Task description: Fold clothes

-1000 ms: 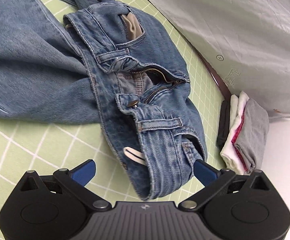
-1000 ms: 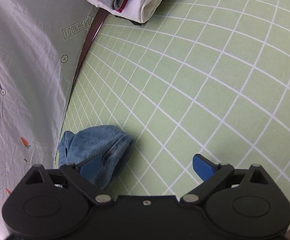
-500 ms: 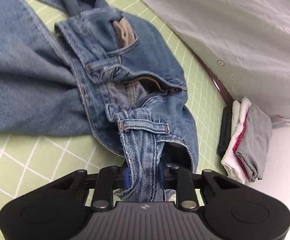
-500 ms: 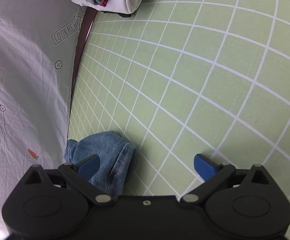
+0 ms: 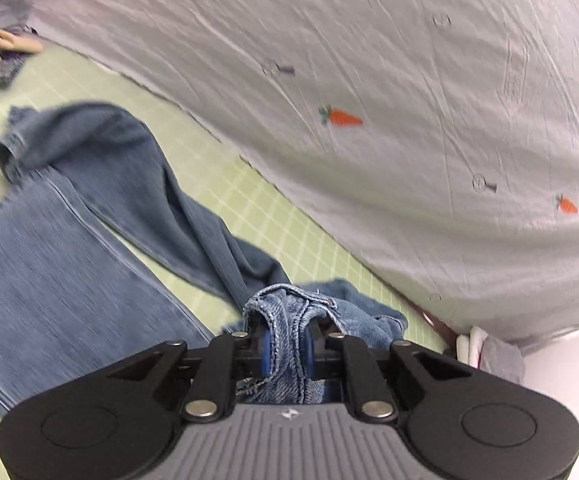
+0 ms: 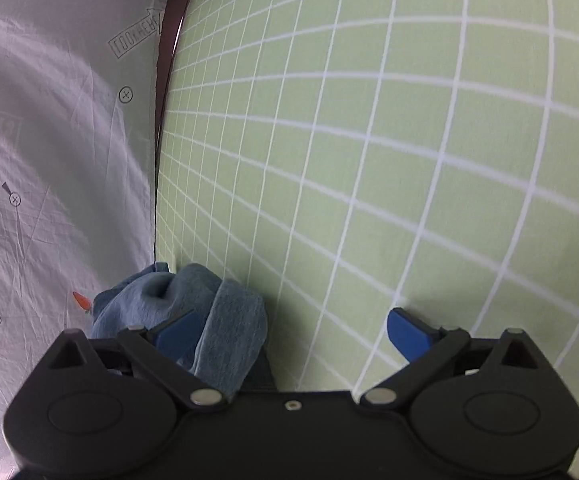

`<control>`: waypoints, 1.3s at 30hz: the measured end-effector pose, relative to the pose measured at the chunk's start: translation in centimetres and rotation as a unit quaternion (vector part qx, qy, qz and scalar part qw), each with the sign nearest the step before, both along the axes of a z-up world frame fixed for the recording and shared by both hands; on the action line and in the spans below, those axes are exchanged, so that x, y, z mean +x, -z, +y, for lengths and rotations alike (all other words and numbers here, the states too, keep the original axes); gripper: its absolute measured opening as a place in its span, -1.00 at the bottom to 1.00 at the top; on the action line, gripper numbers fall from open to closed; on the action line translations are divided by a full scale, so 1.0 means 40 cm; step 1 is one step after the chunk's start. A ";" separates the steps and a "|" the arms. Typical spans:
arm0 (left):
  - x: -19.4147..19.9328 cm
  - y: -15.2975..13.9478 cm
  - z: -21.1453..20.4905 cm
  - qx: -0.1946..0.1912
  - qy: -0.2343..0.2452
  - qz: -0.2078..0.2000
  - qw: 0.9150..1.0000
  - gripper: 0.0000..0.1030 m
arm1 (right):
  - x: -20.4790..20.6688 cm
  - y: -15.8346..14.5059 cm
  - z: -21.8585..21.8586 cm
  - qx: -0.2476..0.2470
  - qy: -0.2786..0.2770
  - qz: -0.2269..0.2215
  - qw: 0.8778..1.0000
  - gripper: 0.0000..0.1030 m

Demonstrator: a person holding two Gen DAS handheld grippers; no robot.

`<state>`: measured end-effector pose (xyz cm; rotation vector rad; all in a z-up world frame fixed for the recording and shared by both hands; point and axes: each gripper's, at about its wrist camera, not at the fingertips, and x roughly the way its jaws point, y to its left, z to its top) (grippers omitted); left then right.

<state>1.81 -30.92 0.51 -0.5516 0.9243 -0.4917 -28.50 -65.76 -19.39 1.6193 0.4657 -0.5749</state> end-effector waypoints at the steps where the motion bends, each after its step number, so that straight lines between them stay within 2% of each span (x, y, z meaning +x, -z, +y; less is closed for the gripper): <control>1: 0.025 -0.008 0.057 0.004 -0.016 -0.011 1.000 -0.68 | 0.022 0.004 0.044 -0.001 0.000 -0.004 1.000 0.97; 4: 0.094 -0.014 0.233 0.020 -0.064 -0.028 0.997 -0.68 | 0.081 0.031 0.156 0.011 0.012 -0.022 1.000 0.97; 6: 0.130 0.004 0.356 0.031 -0.103 -0.021 0.994 -0.68 | 0.118 0.046 0.222 0.026 0.027 -0.043 0.998 0.97; 8: 0.149 0.035 0.469 0.061 -0.141 -0.010 0.988 -0.68 | 0.158 0.056 0.274 0.038 0.033 -0.055 0.997 0.97; 11: 0.168 0.118 0.634 0.101 -0.187 0.040 0.976 -0.68 | 0.221 0.047 0.327 0.031 0.020 -0.049 0.998 0.97; 14: 0.160 0.229 0.718 0.125 -0.189 0.098 0.969 -0.67 | 0.279 0.044 0.358 0.027 0.012 -0.043 0.999 0.97; 18: 0.130 0.299 0.735 0.141 -0.165 0.109 0.970 -0.63 | 0.375 0.018 0.374 -0.002 -0.010 -0.033 0.999 0.96; 22: 0.146 0.318 0.701 0.195 -0.129 0.101 0.967 -0.52 | 0.471 -0.026 0.383 -0.045 -0.042 -0.020 0.998 0.96; 28: 0.170 0.349 0.707 0.203 -0.119 0.106 0.966 -0.42 | 0.617 -0.092 0.397 -0.109 -0.089 0.001 0.990 0.81; 30: 0.176 0.351 0.709 0.203 -0.117 0.106 0.966 -0.42 | 0.660 -0.112 0.409 -0.139 -0.109 0.016 0.984 0.63; 32: 0.179 0.351 0.709 0.201 -0.116 0.107 0.967 -0.41 | 0.702 -0.132 0.424 -0.172 -0.130 0.033 0.976 0.37; 37: 0.178 0.353 0.710 0.198 -0.117 0.105 0.967 -0.41 | 0.770 -0.197 0.463 -0.286 -0.159 0.082 0.941 0.34; 39: 0.181 0.352 0.704 0.203 -0.116 0.104 0.967 -0.41 | 0.790 -0.203 0.473 -0.294 -0.181 0.072 0.936 0.34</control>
